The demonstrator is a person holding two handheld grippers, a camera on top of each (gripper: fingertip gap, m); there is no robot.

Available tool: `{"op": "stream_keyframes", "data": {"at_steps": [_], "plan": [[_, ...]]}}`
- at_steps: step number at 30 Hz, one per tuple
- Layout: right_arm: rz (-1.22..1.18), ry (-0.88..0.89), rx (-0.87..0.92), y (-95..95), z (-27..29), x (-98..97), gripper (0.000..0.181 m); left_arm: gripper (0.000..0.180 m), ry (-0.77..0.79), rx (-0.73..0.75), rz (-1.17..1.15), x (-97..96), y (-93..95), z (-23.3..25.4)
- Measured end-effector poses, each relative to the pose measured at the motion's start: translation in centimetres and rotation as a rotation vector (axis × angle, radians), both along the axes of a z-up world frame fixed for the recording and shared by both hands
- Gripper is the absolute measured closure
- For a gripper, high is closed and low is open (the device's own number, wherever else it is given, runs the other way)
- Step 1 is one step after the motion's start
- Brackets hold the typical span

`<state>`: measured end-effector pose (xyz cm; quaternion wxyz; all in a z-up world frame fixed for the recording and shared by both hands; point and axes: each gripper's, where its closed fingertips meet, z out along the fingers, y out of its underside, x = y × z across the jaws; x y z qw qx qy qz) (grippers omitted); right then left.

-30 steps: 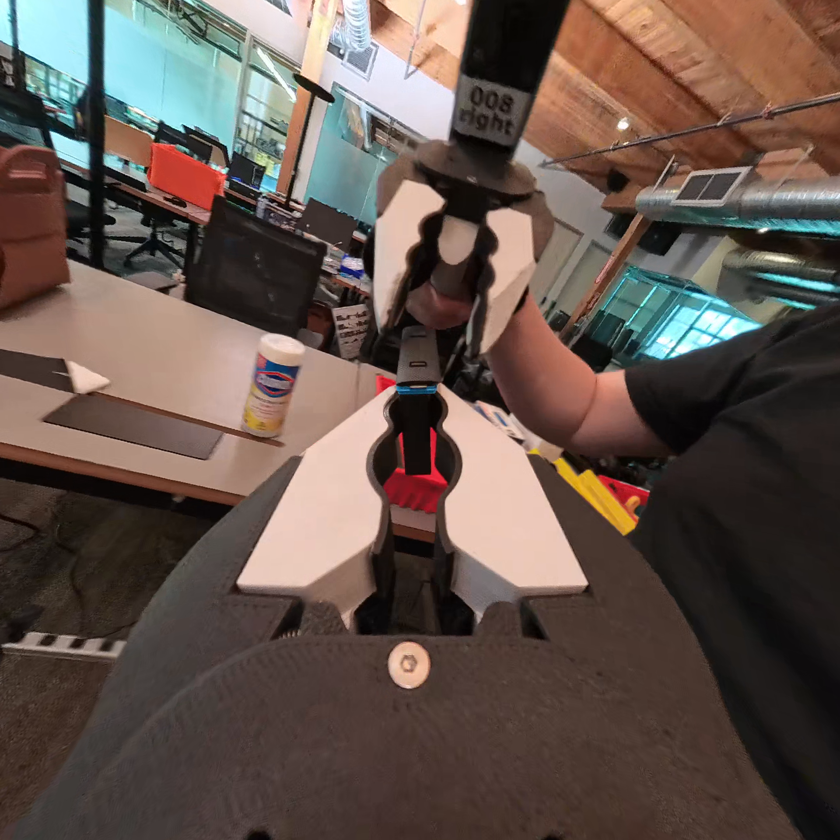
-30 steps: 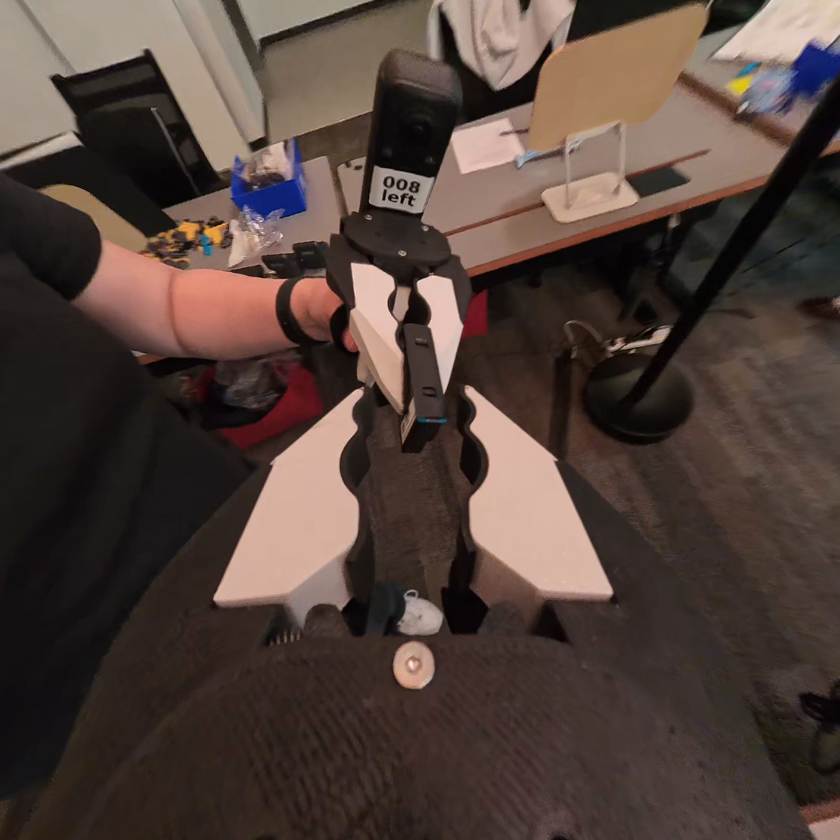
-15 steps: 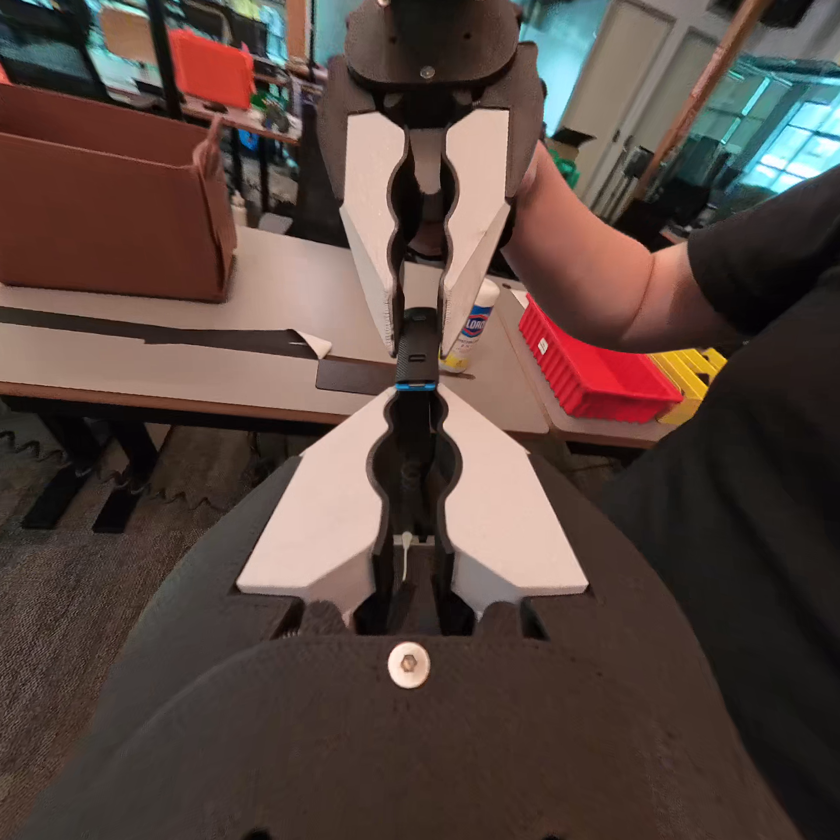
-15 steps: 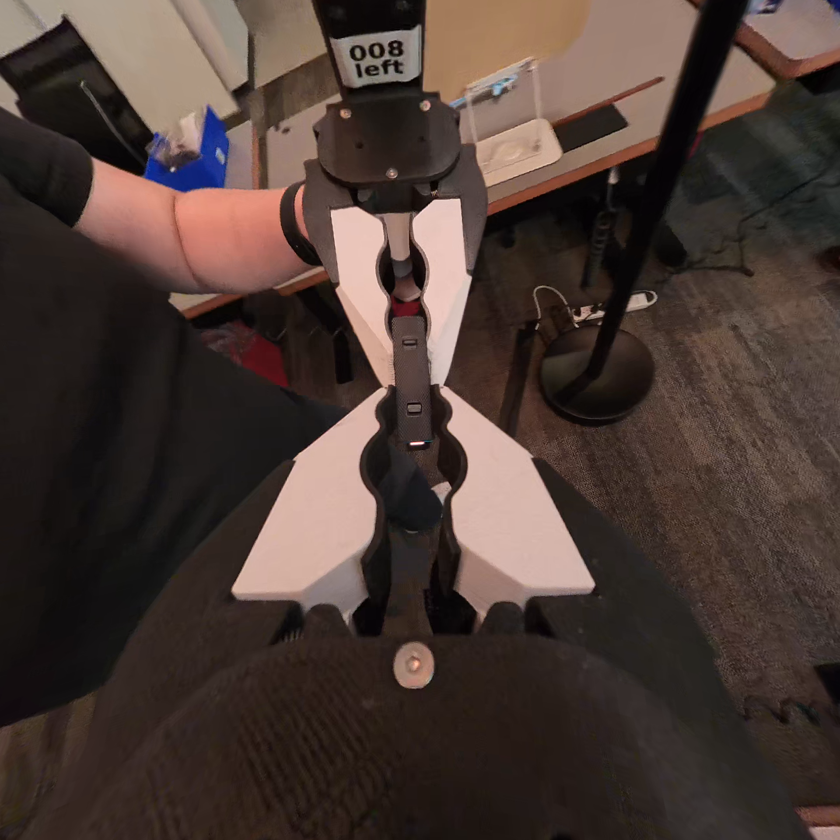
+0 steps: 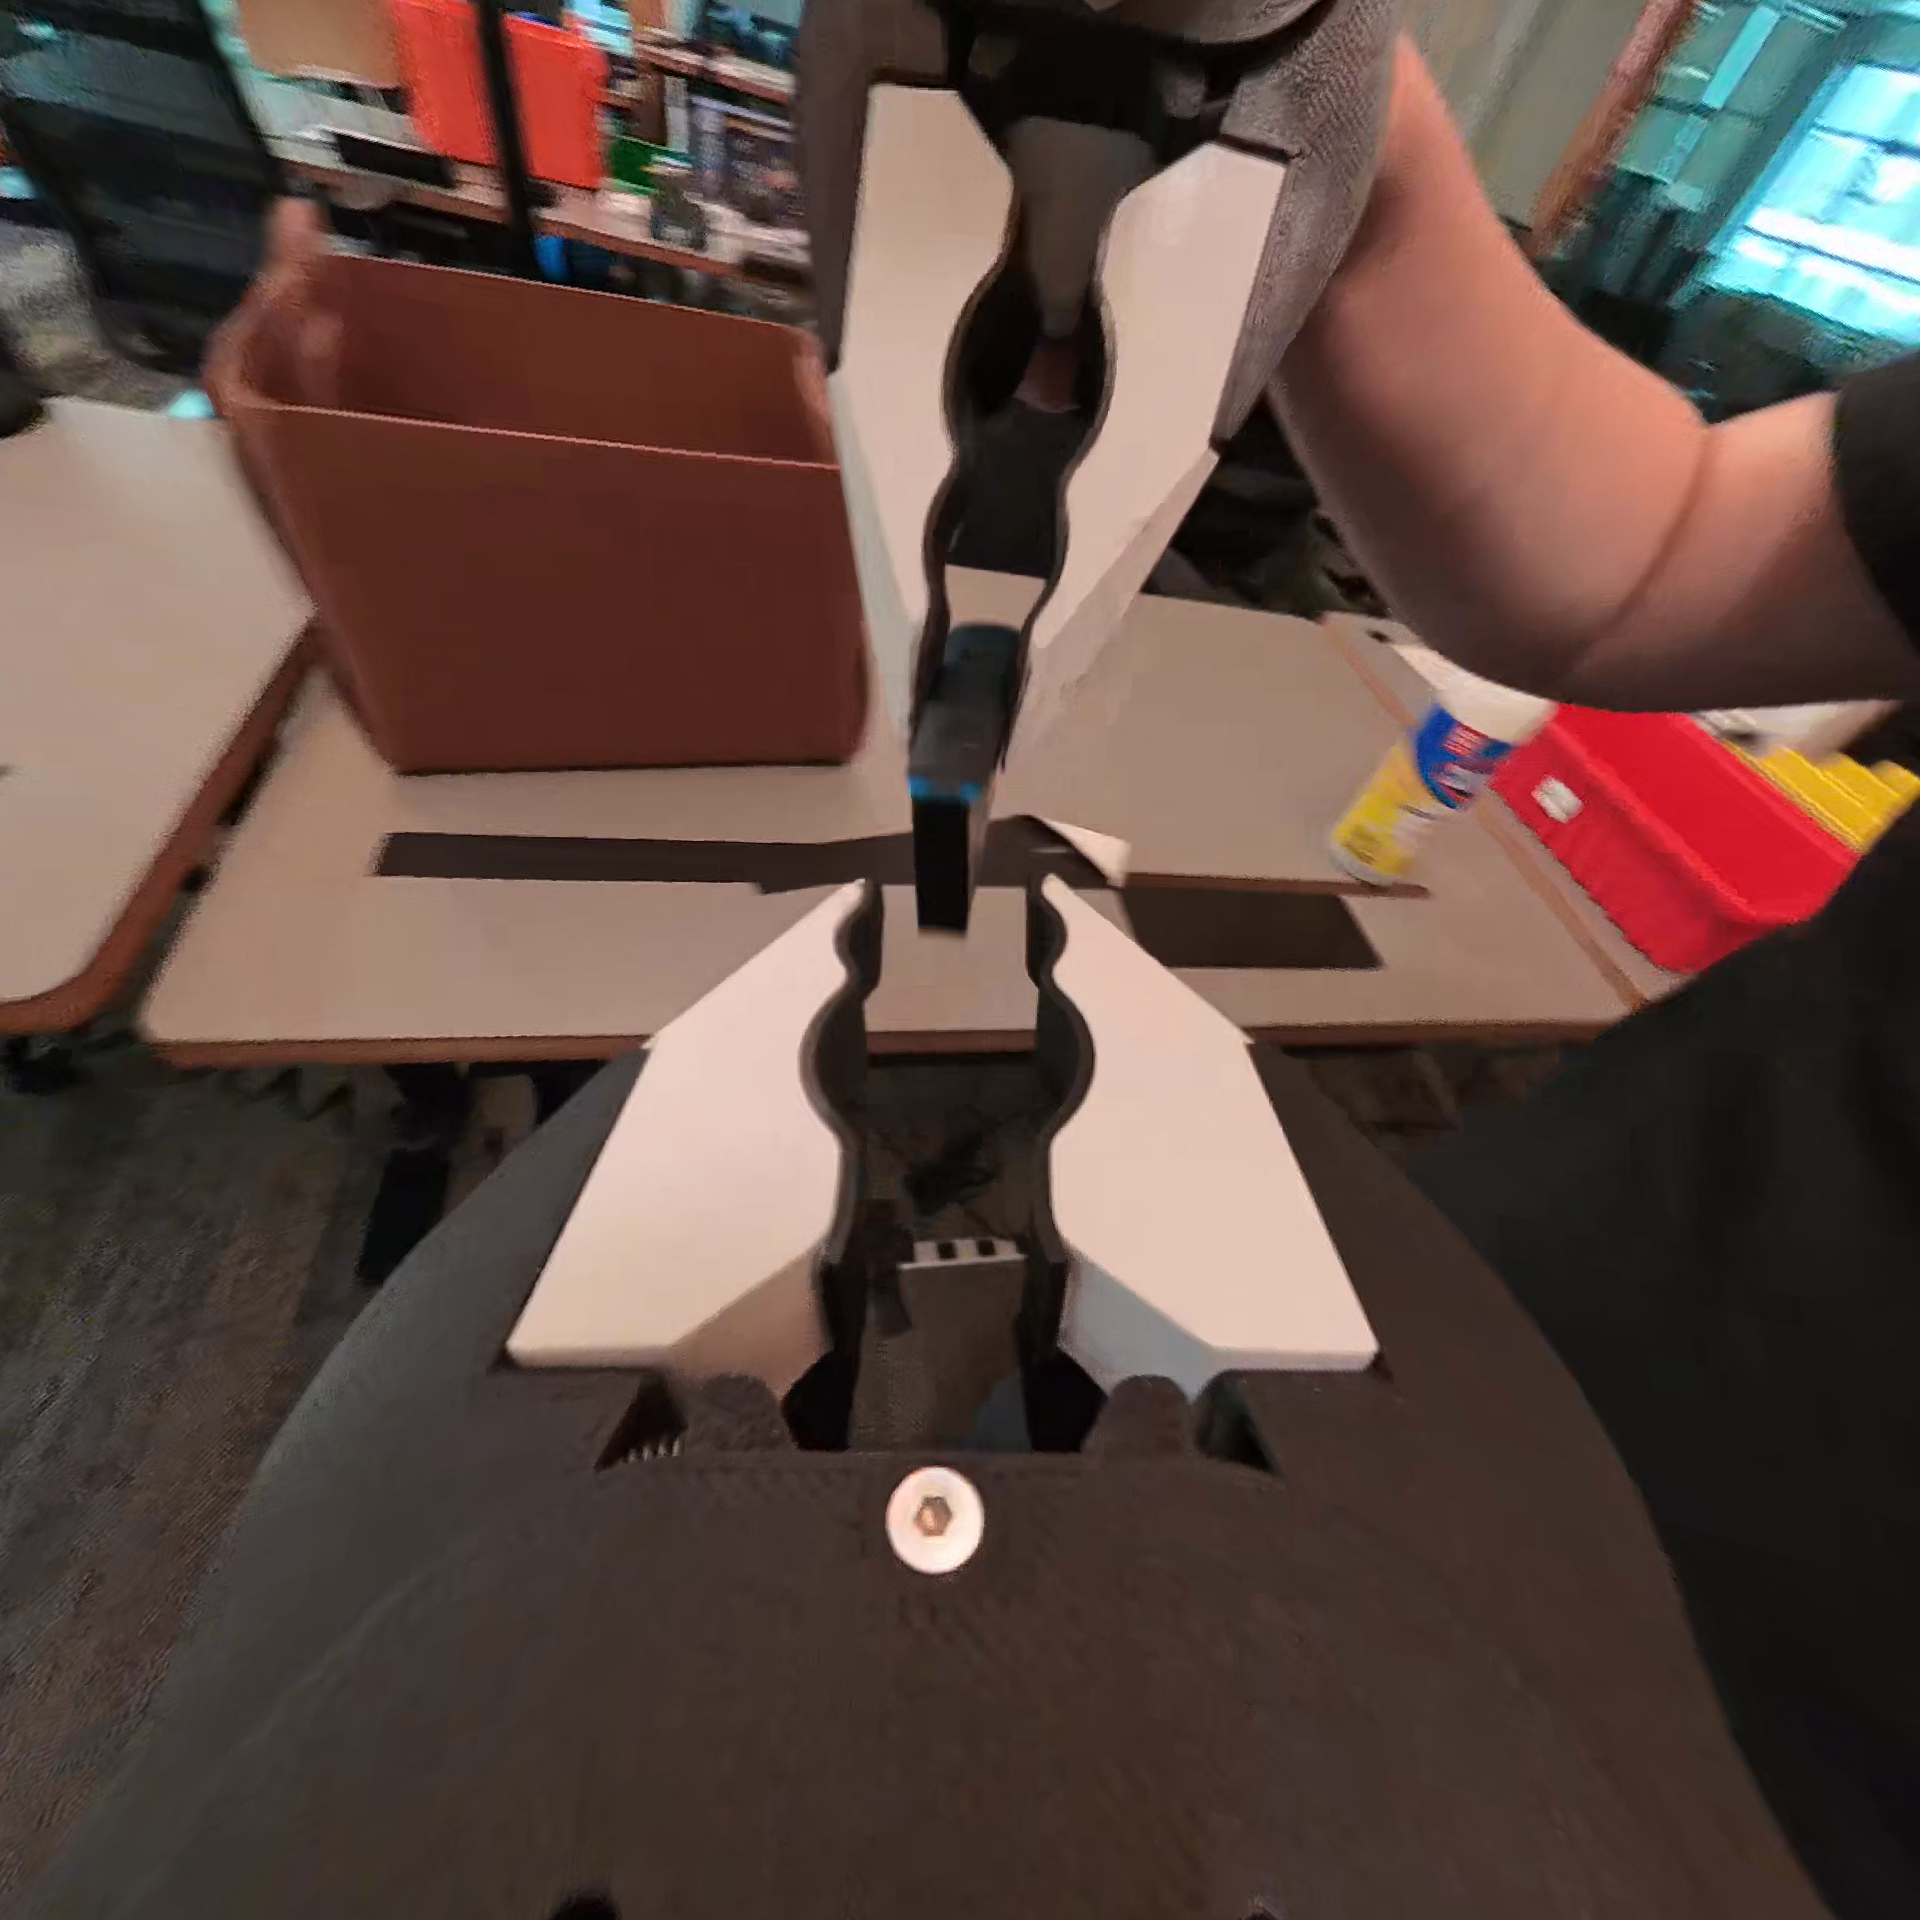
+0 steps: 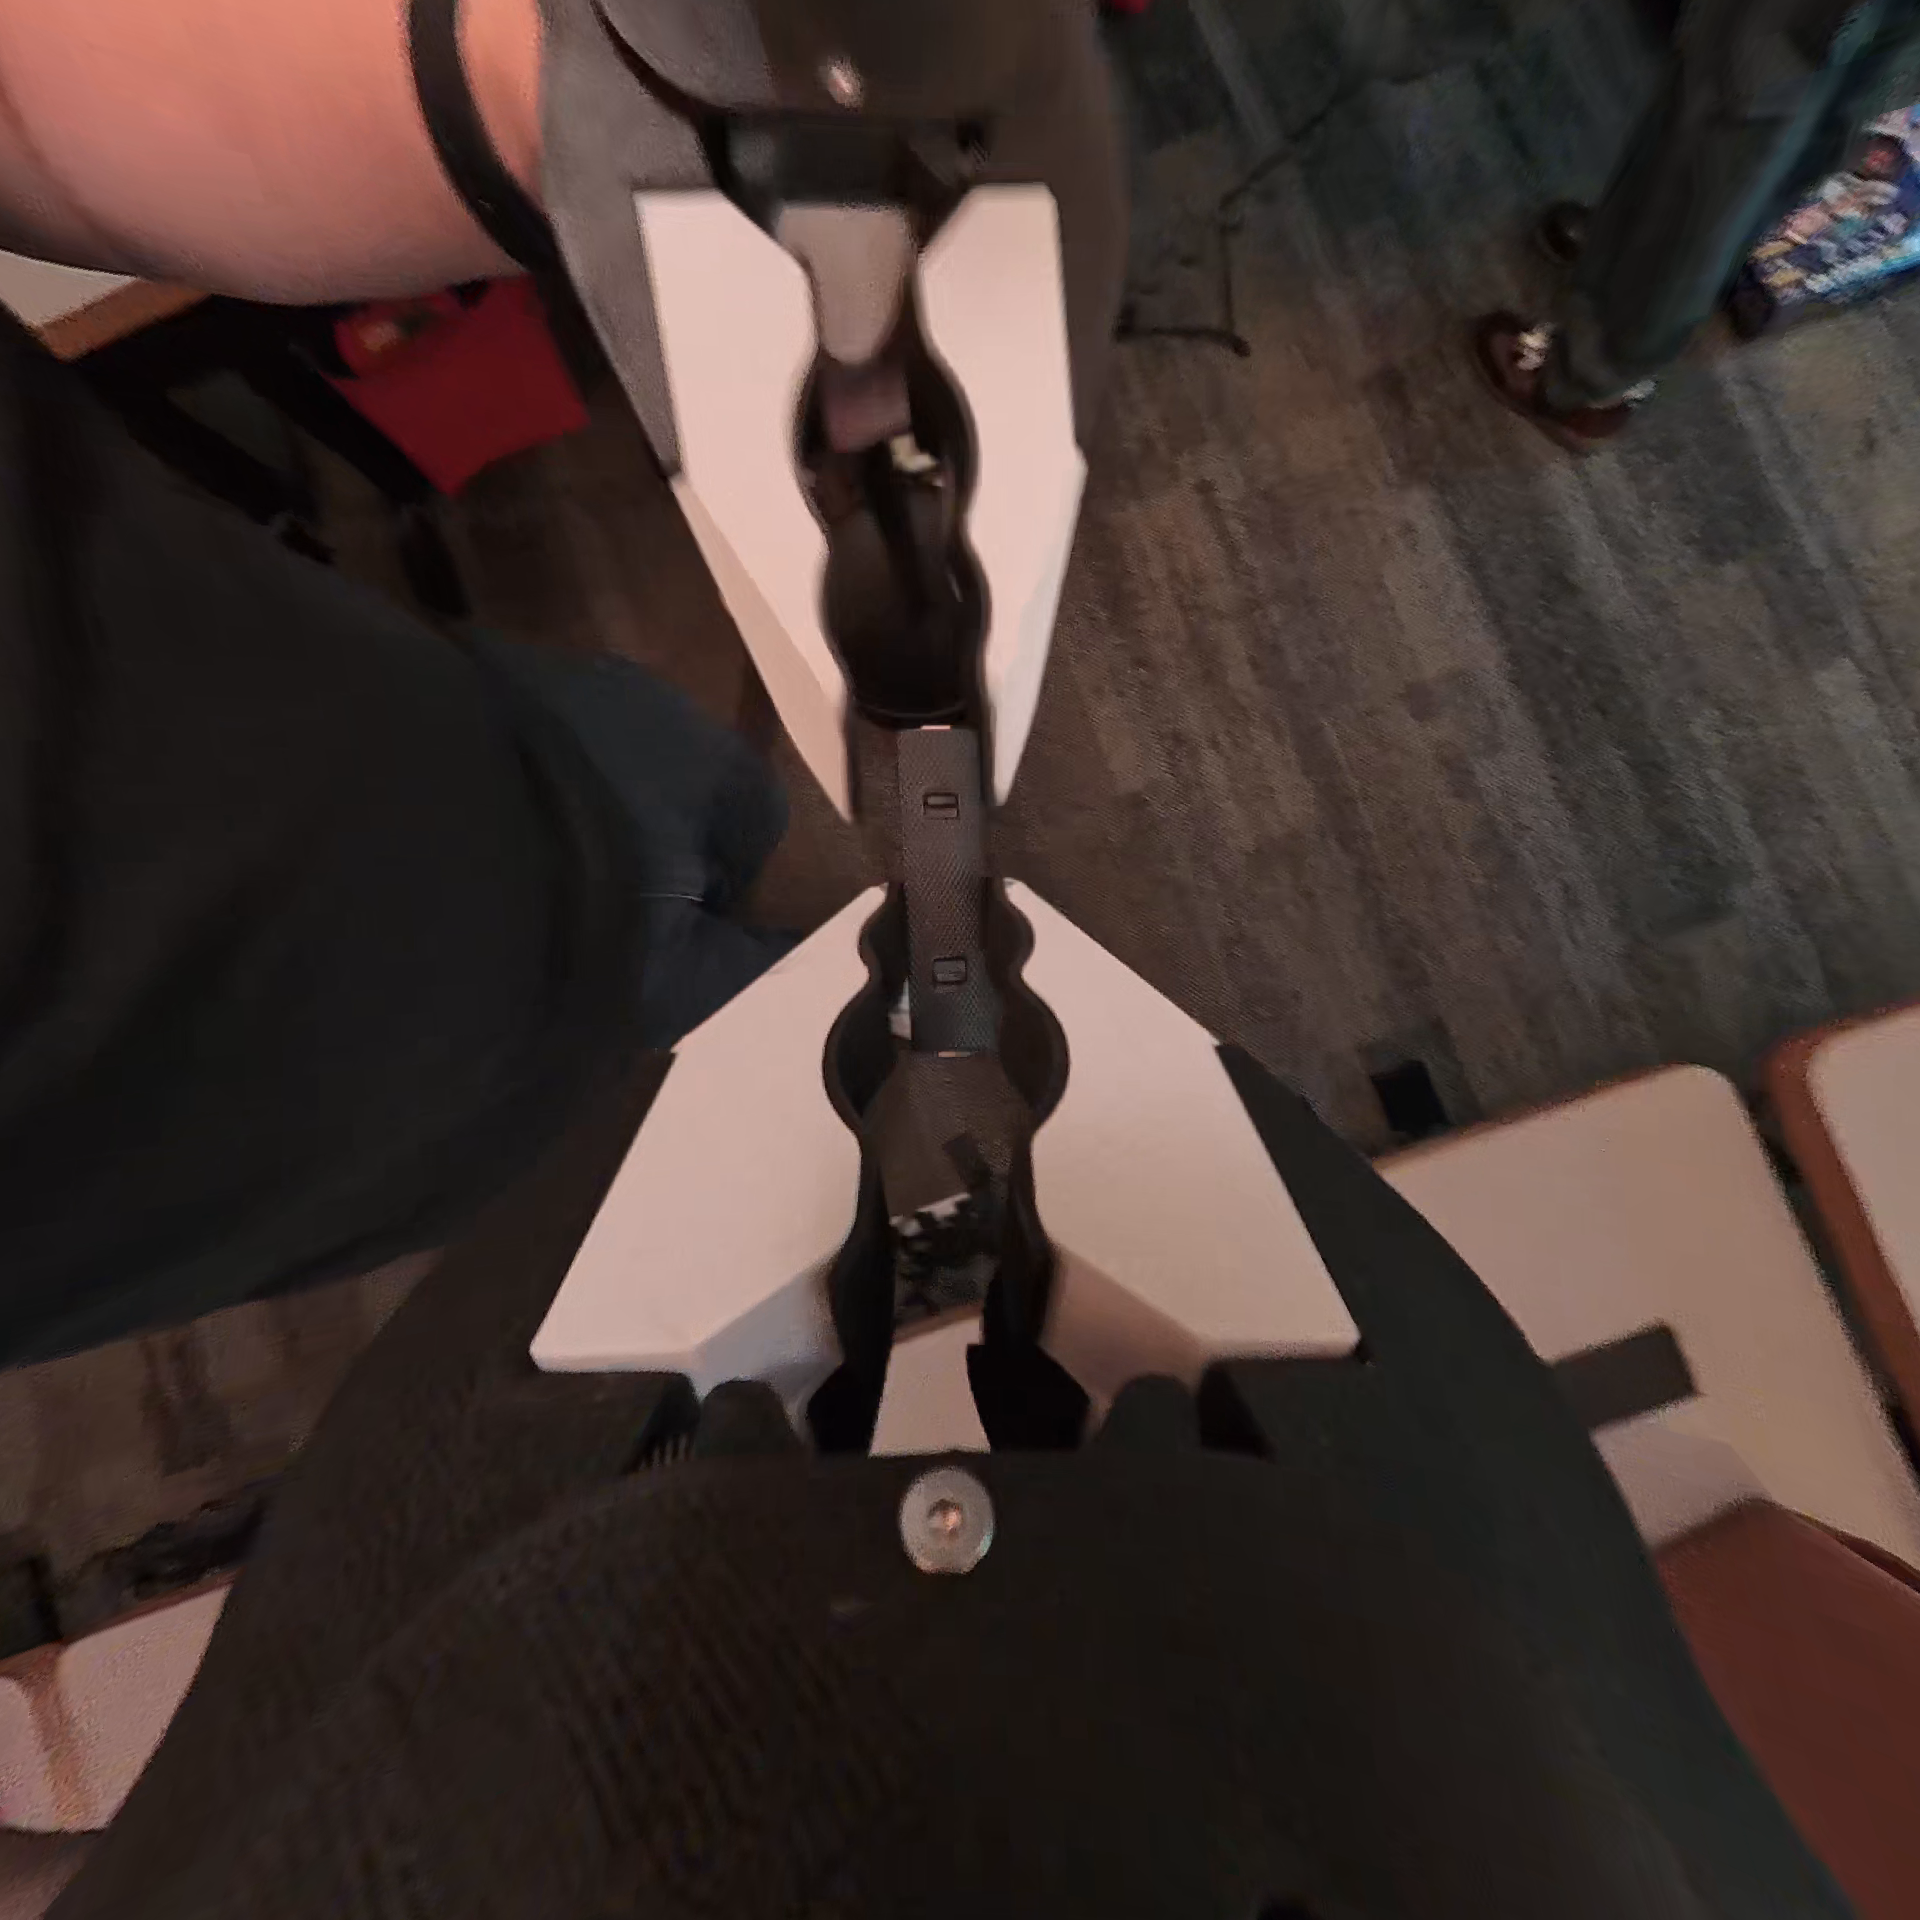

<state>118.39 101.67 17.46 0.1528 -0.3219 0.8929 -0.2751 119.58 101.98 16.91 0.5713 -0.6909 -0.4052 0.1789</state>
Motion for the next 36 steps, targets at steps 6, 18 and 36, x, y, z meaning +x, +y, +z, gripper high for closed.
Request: {"op": "stream_keyframes", "data": {"at_steps": [6,18,36], "plan": [[-0.136,0.14,-0.073,-13.8,-3.4,-21.1,0.167,0.157,-0.056,0.068,0.199,-5.4,-14.7,-2.9],[0.004,0.331,-0.058,-35.0,-16.2,-46.7,0.167,0.161,-0.245,0.094,0.45,-11.2,-35.7,-7.5],[0.441,0.181,-0.097,-42.9,-27.1,-52.6,0.166,0.159,-0.199,-0.005,0.838,-20.6,-45.0,-1.1]]}}
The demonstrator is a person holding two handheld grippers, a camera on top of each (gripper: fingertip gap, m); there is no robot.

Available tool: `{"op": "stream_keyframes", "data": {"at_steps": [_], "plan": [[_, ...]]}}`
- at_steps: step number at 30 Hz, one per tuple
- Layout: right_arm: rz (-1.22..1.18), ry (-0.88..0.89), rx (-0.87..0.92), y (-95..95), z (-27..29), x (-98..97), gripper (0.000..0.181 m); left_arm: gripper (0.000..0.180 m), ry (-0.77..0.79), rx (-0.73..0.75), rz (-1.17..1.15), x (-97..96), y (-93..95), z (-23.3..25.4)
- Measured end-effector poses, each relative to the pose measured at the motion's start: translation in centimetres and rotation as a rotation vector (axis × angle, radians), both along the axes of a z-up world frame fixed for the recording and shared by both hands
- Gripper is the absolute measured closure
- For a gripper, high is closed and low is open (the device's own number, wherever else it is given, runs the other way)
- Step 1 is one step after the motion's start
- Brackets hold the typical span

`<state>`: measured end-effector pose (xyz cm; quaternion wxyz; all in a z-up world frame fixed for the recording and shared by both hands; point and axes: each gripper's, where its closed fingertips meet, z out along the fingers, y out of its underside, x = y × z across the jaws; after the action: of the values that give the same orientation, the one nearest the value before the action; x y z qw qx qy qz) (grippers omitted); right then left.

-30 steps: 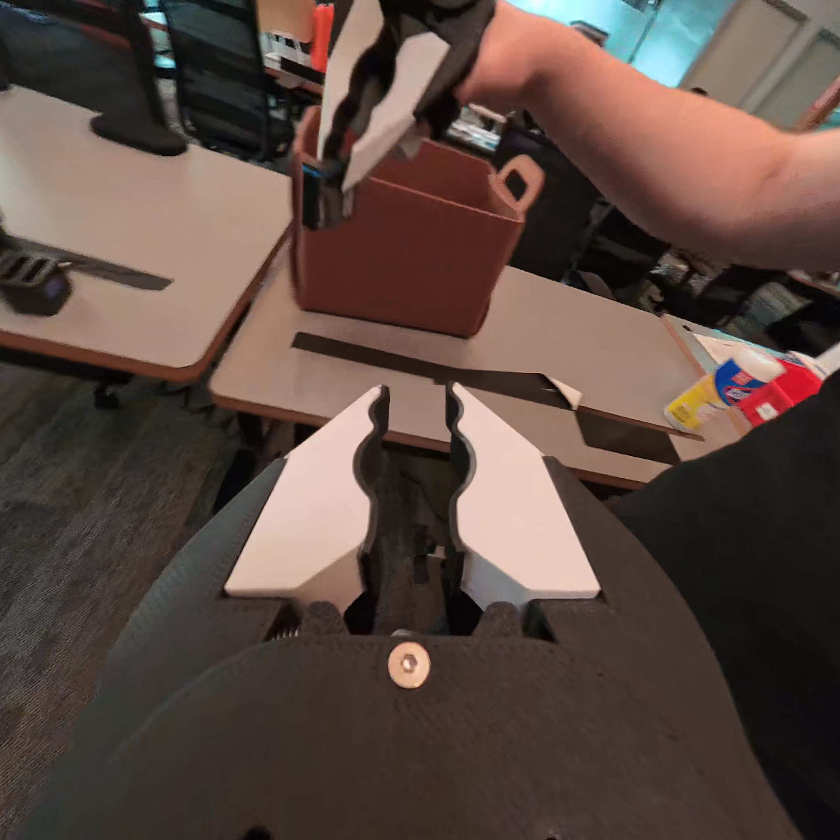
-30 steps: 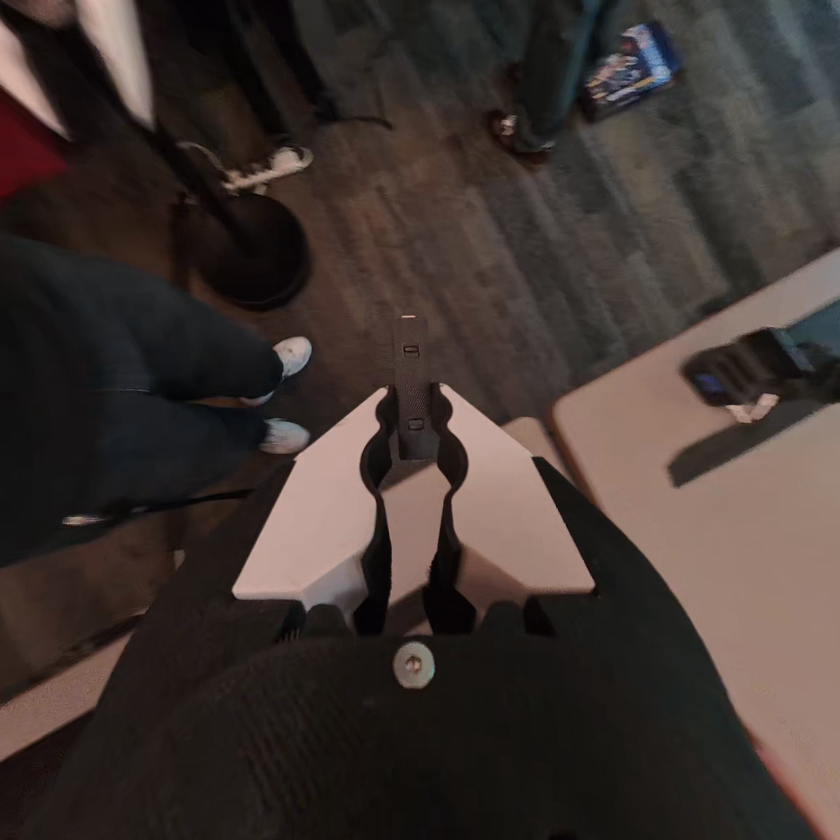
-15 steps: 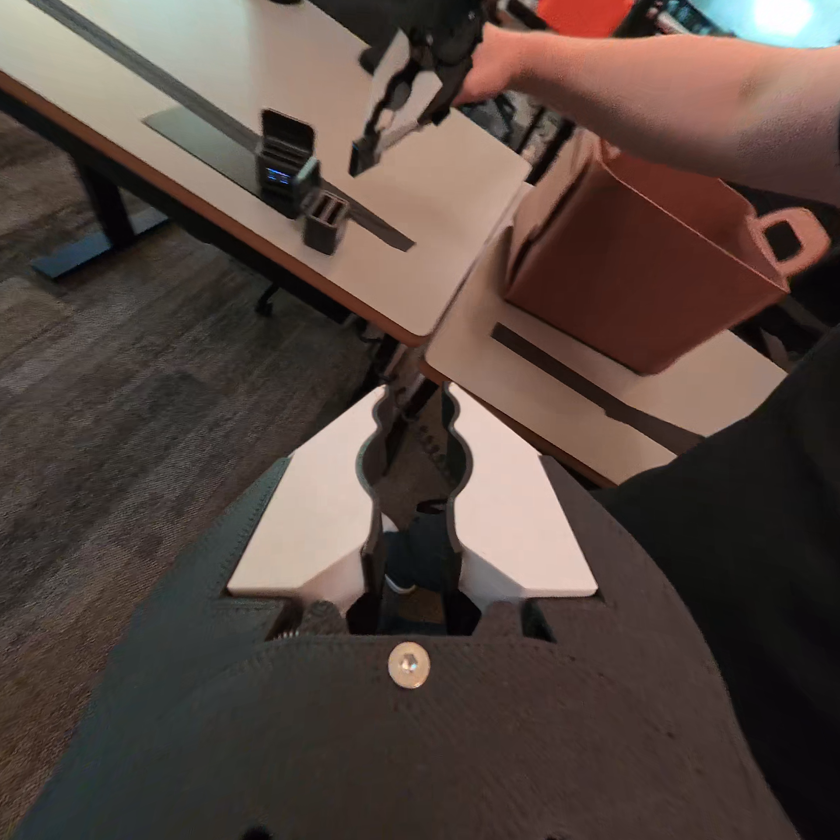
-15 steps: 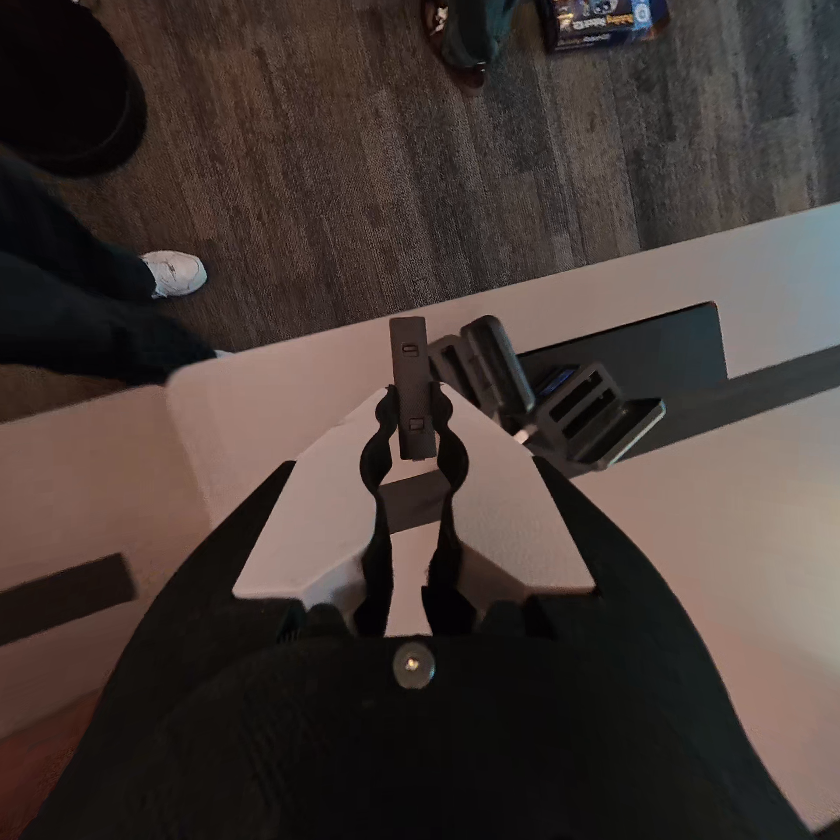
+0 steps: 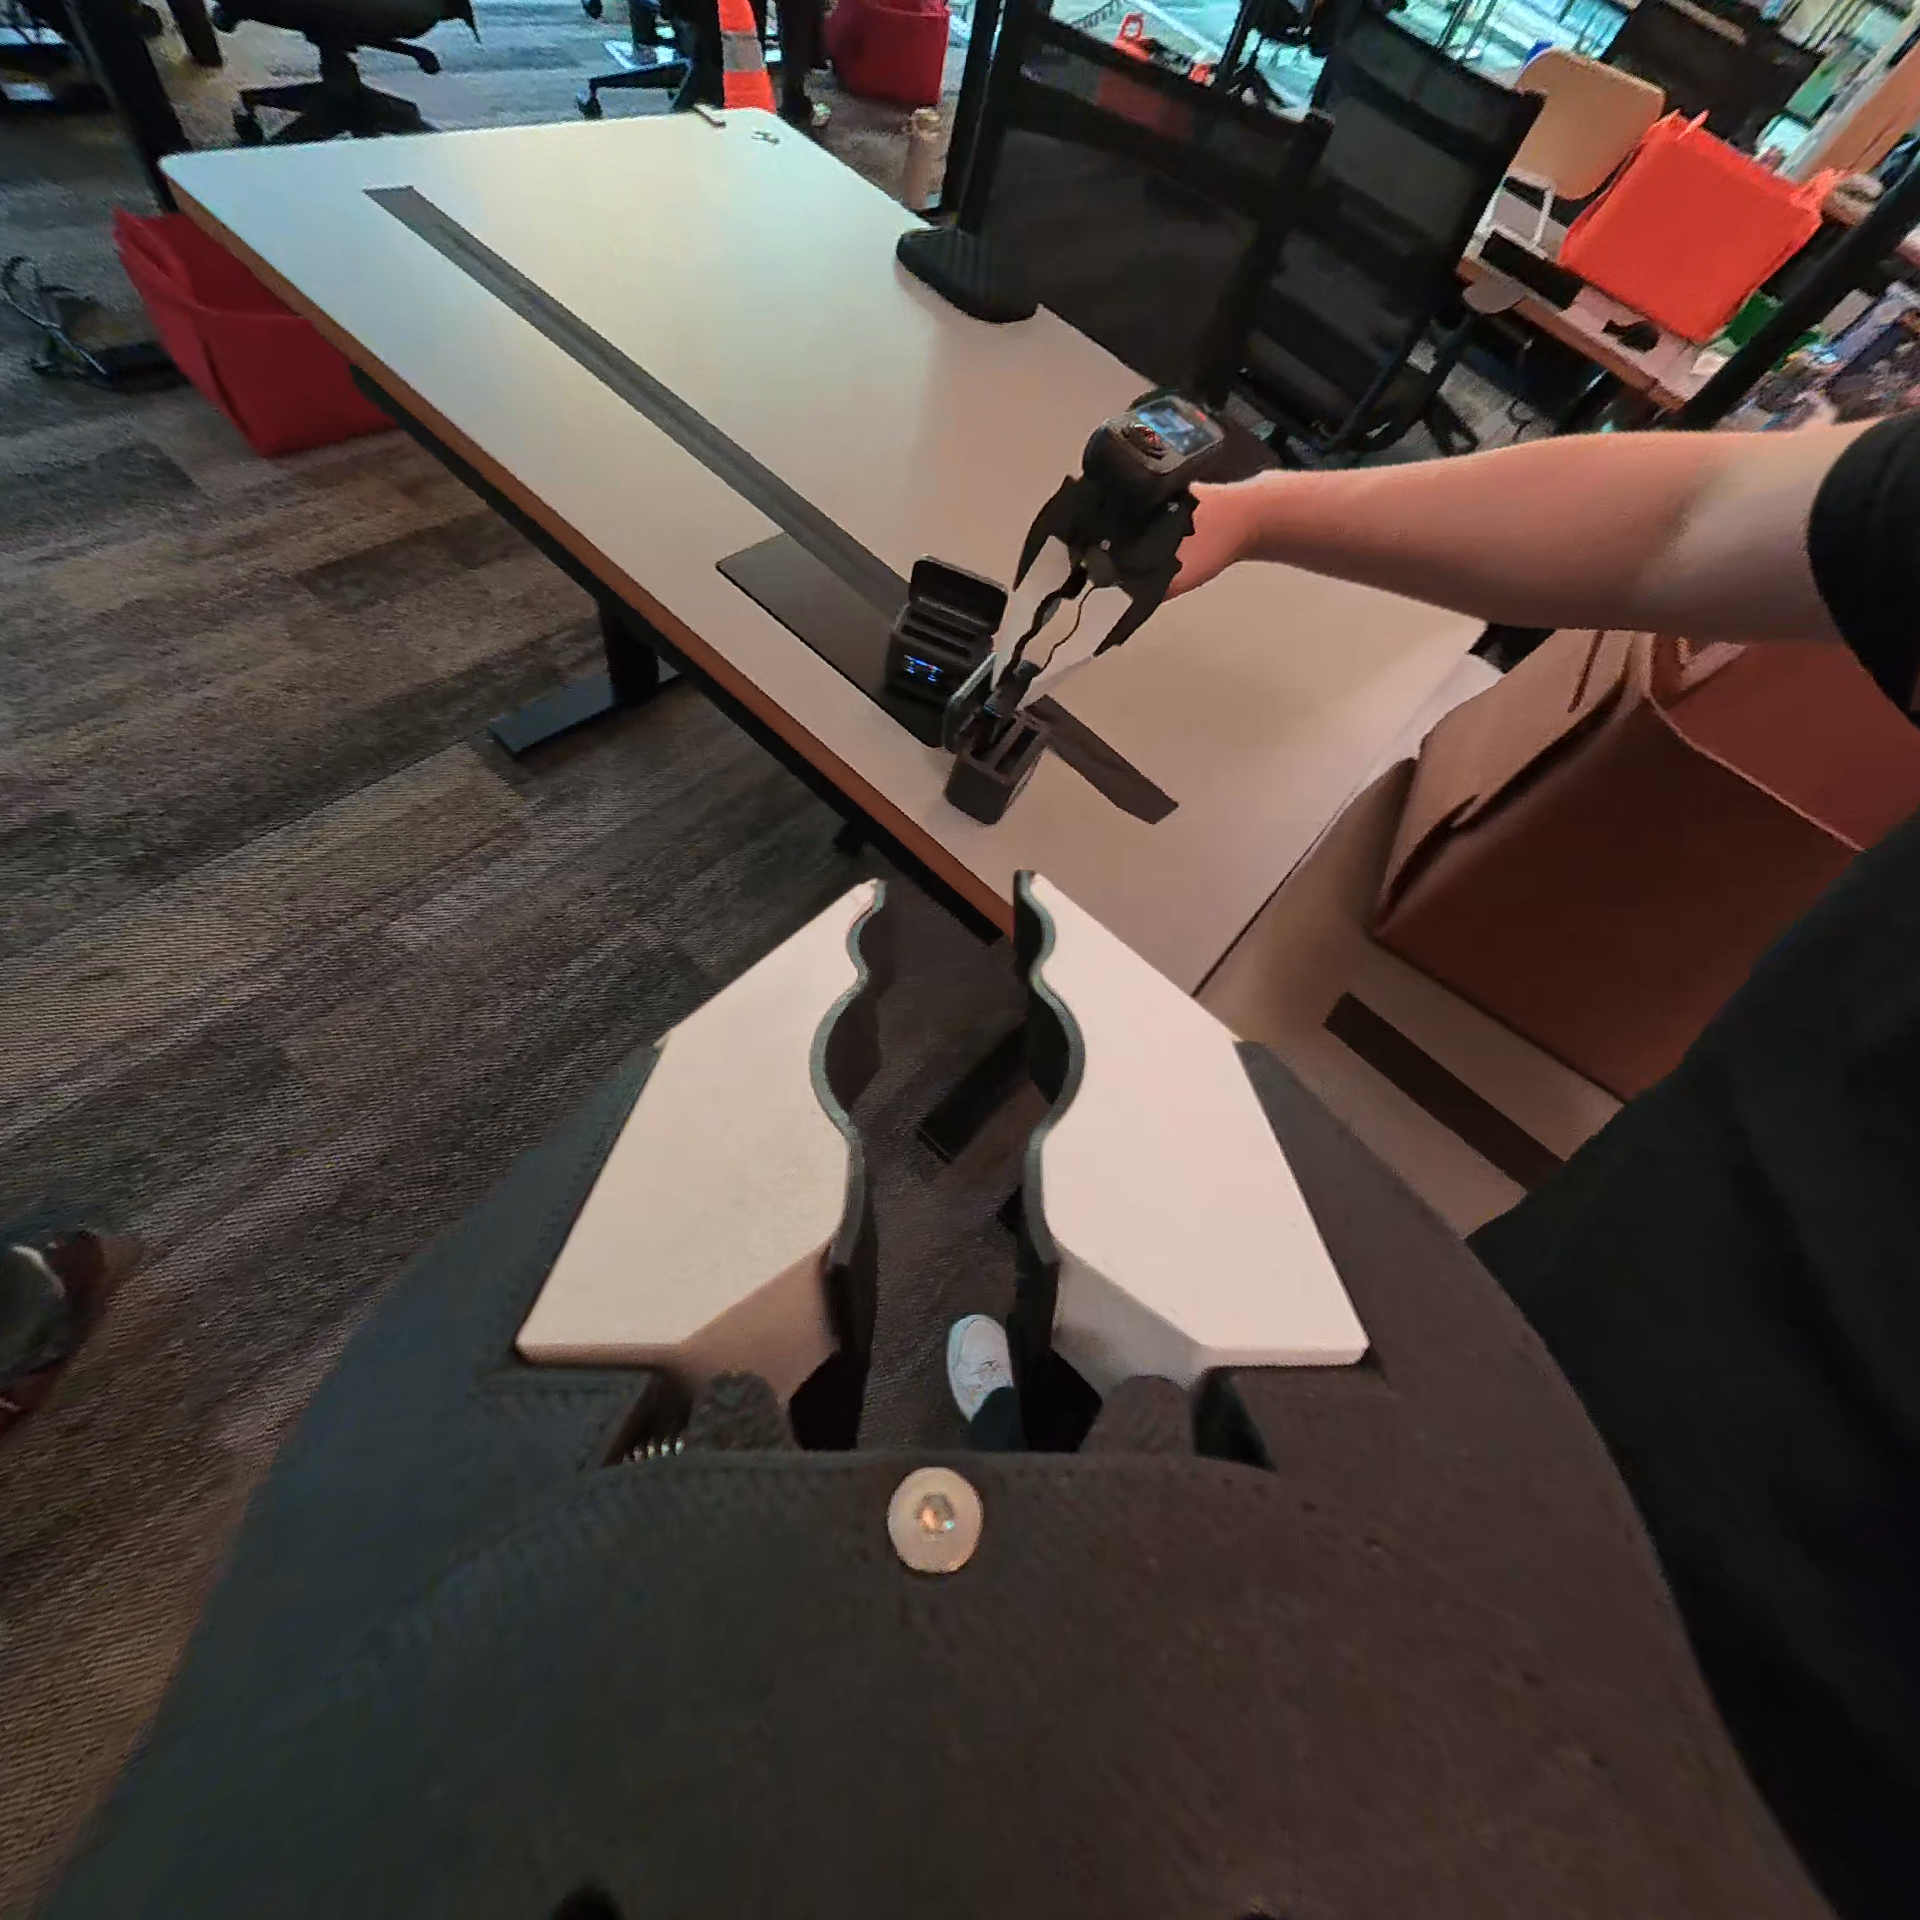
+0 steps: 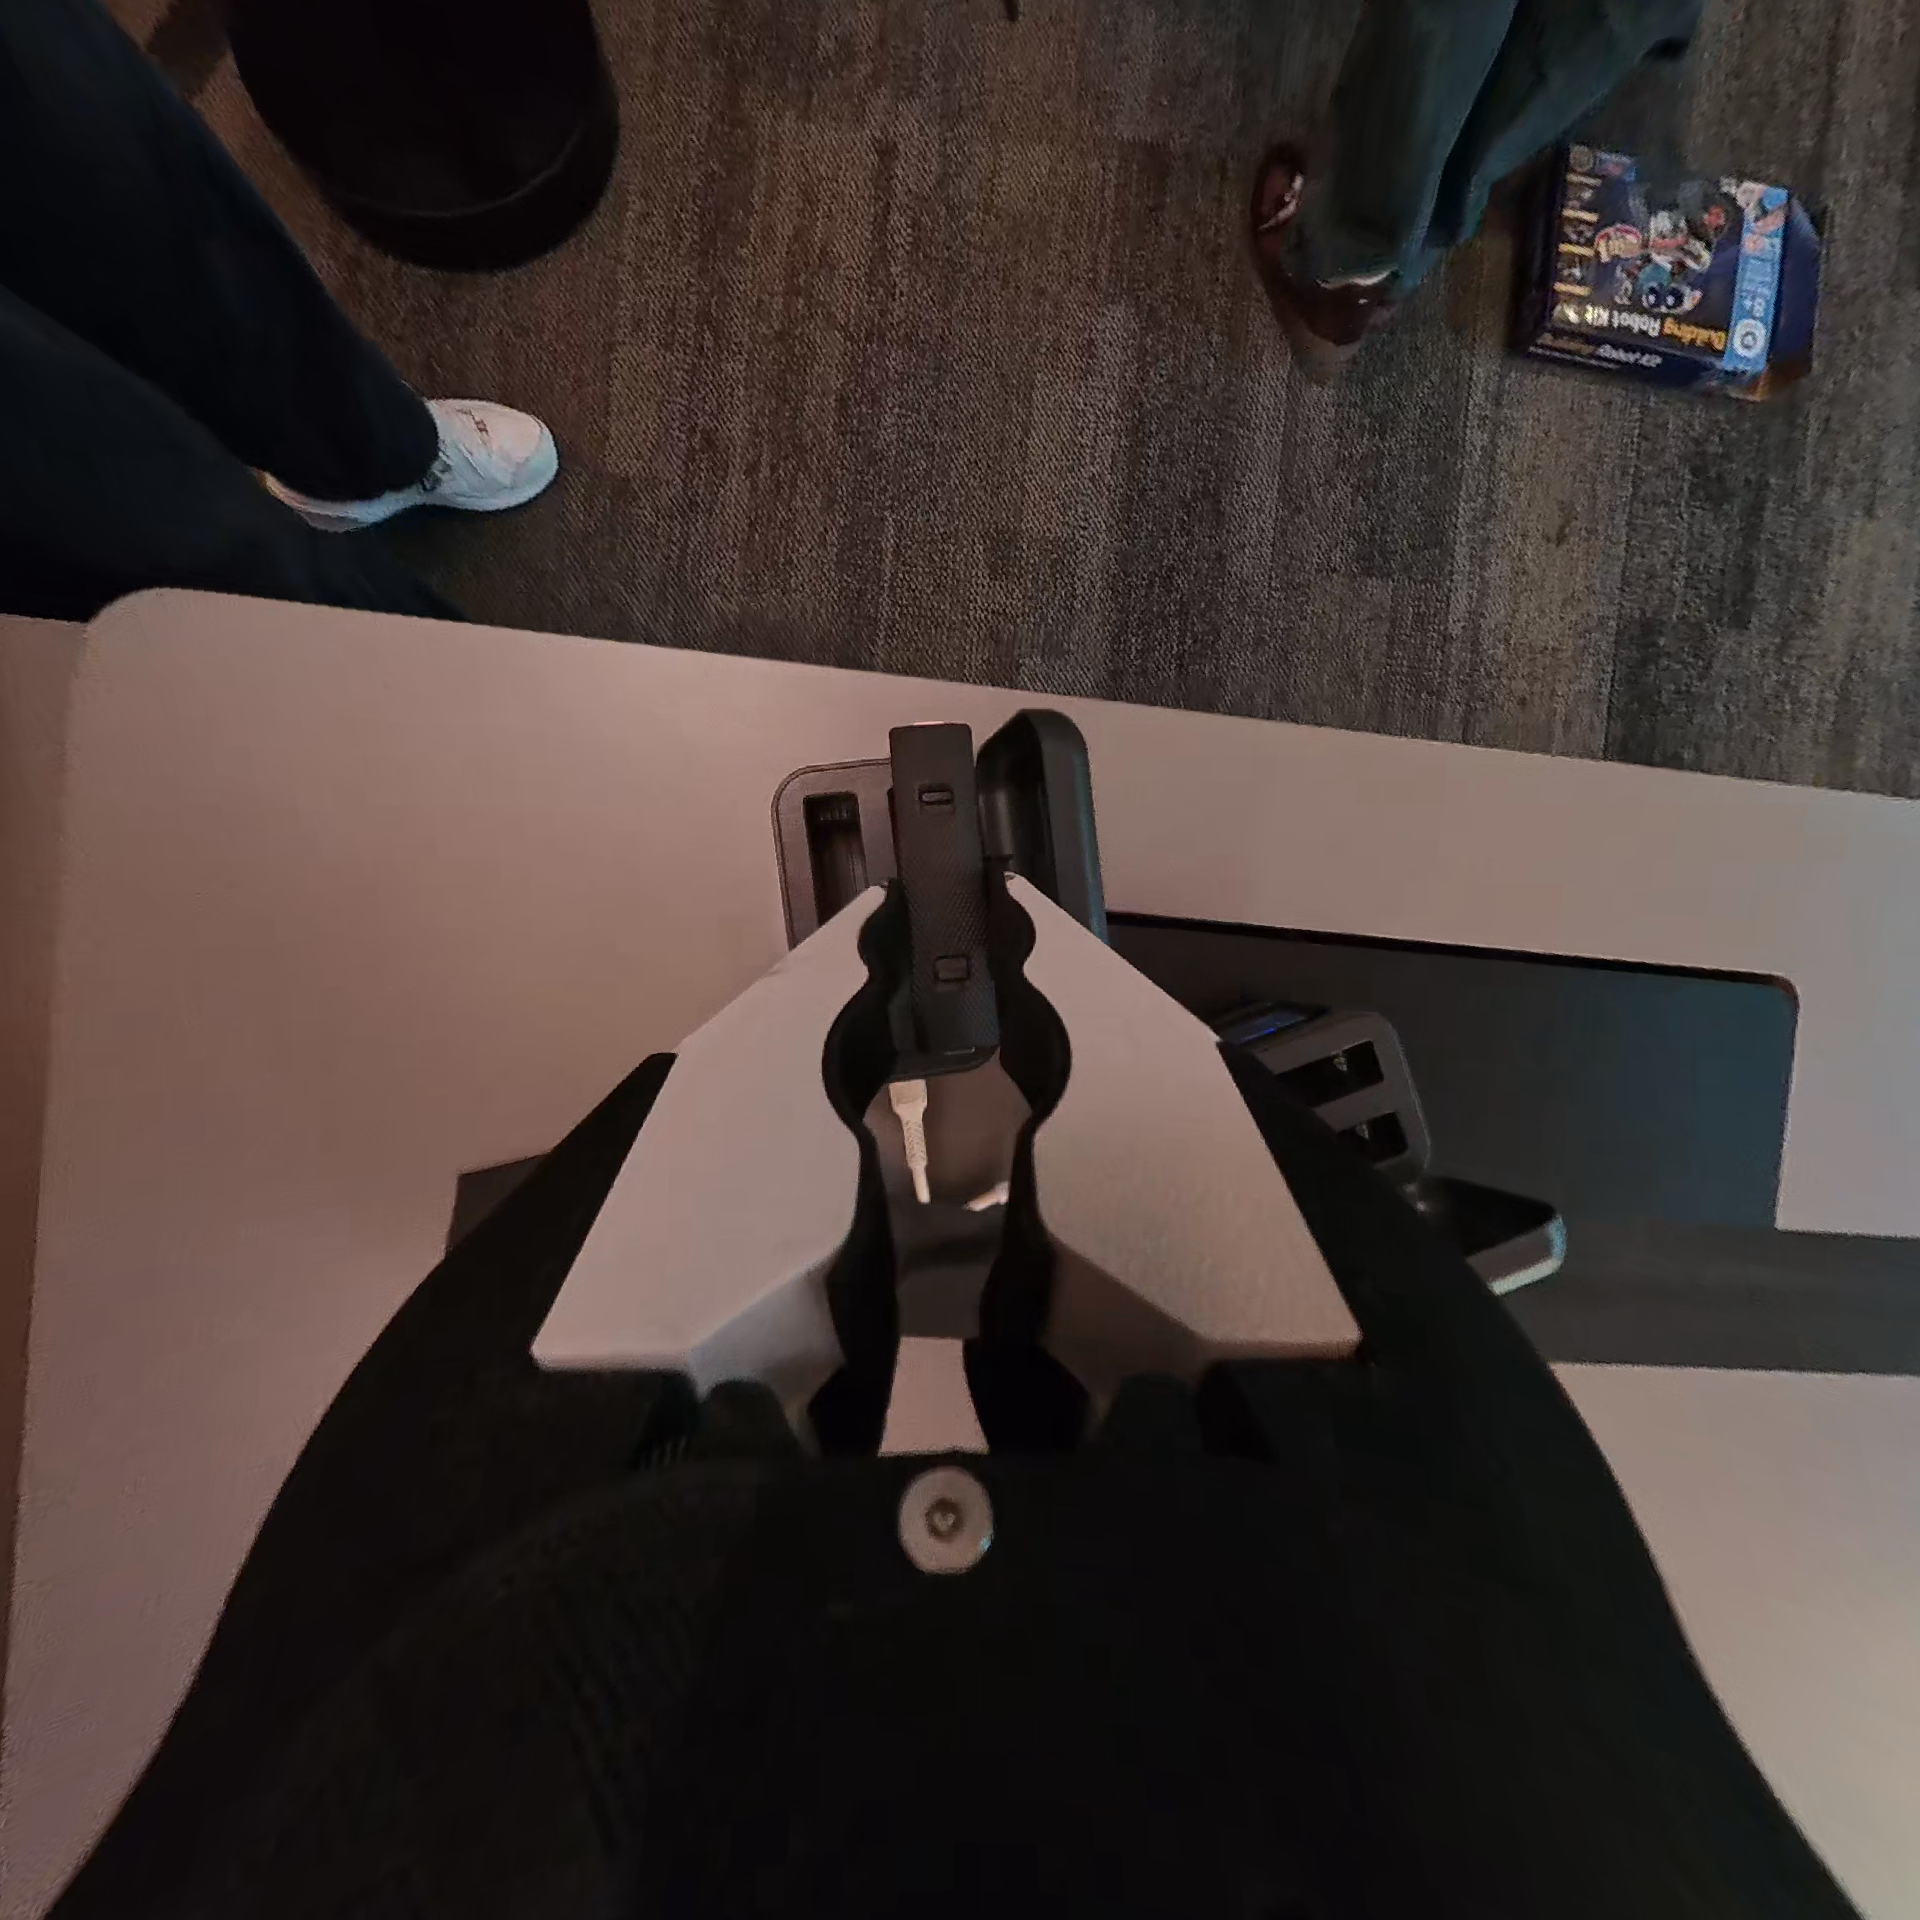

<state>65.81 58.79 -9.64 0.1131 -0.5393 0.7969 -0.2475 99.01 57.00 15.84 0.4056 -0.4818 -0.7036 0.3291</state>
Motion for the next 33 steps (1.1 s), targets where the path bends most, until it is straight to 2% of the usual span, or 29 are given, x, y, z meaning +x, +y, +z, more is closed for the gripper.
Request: {"op": "stream_keyframes", "data": {"at_steps": [7,12,29,31,33], "plan": [[0.042,-0.032,-0.012,0.0,-1.3,0.2,0.166,0.159,-0.017,0.003,0.02,-1.5,-0.4,0.3],[0.075,0.017,0.019,0.7,-2.9,-0.3,0.166,0.159,-0.018,-0.003,-0.01,-3.2,0.1,0.4],[0.051,0.078,0.023,0.8,-2.8,-0.1,0.155,0.159,-0.046,0.07,-0.109,-5.6,0.0,-2.2],[0.054,0.129,0.03,0.7,-3.4,-0.2,0.165,0.159,-0.063,0.086,-0.128,-5.9,0.3,-3.1],[0.056,0.128,0.036,0.7,-3.3,-0.2,0.166,0.159,-0.082,0.097,-0.143,-6.0,0.5,-3.9]]}}
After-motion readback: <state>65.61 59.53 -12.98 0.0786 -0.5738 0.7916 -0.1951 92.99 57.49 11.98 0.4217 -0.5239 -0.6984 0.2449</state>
